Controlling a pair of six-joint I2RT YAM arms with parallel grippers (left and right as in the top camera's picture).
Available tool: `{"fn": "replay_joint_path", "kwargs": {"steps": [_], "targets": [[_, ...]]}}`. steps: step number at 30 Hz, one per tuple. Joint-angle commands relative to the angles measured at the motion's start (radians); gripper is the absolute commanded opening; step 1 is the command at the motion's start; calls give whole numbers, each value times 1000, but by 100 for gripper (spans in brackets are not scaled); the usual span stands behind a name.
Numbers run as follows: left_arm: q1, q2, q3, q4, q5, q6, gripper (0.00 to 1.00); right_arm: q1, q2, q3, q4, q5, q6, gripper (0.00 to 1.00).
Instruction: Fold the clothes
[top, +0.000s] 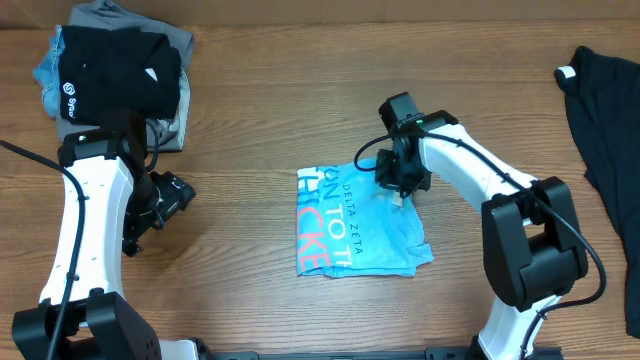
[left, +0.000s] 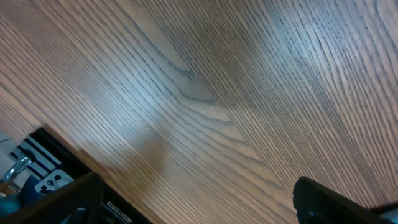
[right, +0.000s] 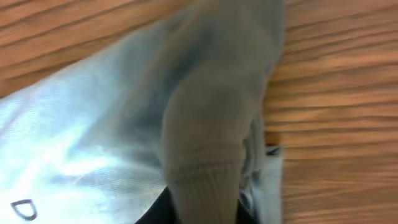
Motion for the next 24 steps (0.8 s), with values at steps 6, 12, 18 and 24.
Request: {"fn": "replay_joint_path", "kwargs": {"steps": [6,12,18,24], "targets": [[-1,2,-4,5,5,16,100,-100,-5,2,-51,134,5,19],[-1,2,-4,5,5,16,100,-121,-5,2,-112,210,35,61],[-1,2,-4,5,5,16,100,-140,-5,2,-188,285,98,59],[-1,2,-4,2,5,16,100,-170,-43,45,-291,324,212,54]]}}
